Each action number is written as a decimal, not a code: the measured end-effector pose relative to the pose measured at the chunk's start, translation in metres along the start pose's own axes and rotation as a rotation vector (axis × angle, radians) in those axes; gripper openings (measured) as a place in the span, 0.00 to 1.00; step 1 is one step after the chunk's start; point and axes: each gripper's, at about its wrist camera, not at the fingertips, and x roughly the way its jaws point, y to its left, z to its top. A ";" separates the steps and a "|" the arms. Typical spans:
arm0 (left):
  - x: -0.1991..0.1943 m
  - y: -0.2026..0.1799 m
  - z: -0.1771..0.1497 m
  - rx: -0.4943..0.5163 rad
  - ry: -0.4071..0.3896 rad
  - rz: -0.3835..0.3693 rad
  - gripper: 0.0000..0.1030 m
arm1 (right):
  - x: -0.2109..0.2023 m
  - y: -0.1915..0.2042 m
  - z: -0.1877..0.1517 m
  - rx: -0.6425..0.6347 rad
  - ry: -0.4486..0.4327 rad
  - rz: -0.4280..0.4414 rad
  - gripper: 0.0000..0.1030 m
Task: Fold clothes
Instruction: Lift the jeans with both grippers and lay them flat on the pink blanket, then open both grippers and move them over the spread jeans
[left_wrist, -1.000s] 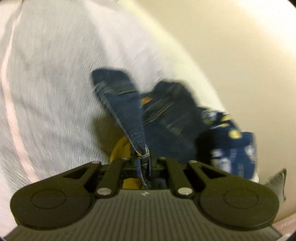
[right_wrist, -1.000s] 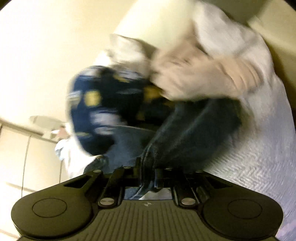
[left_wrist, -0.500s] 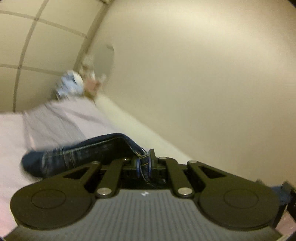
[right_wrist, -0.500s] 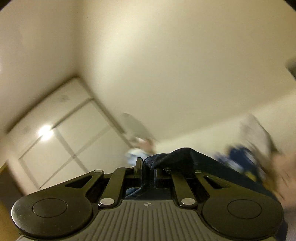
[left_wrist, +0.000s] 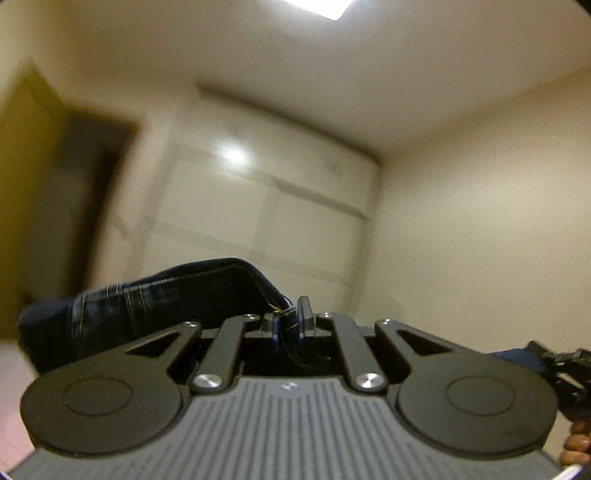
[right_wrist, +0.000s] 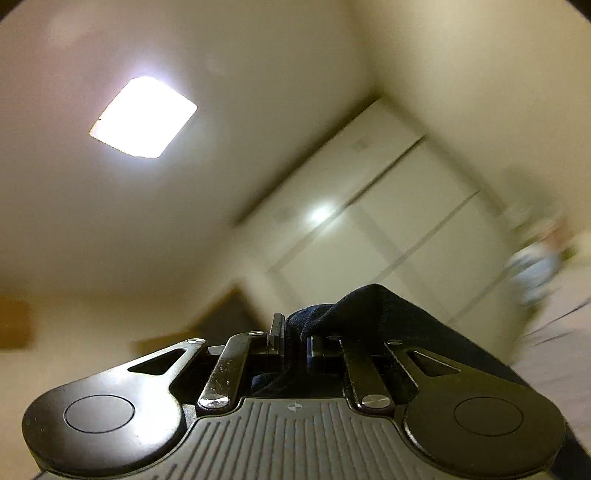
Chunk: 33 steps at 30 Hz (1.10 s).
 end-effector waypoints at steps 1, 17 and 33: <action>-0.019 0.005 0.019 0.033 -0.038 0.044 0.07 | 0.020 0.006 -0.006 0.029 0.011 0.054 0.08; -0.194 0.044 -0.269 -0.182 0.930 0.710 0.31 | 0.037 -0.208 -0.285 0.379 1.095 -0.348 0.83; -0.226 0.053 -0.340 -0.080 1.180 0.992 0.39 | -0.083 -0.099 -0.425 -0.325 1.471 -0.216 0.83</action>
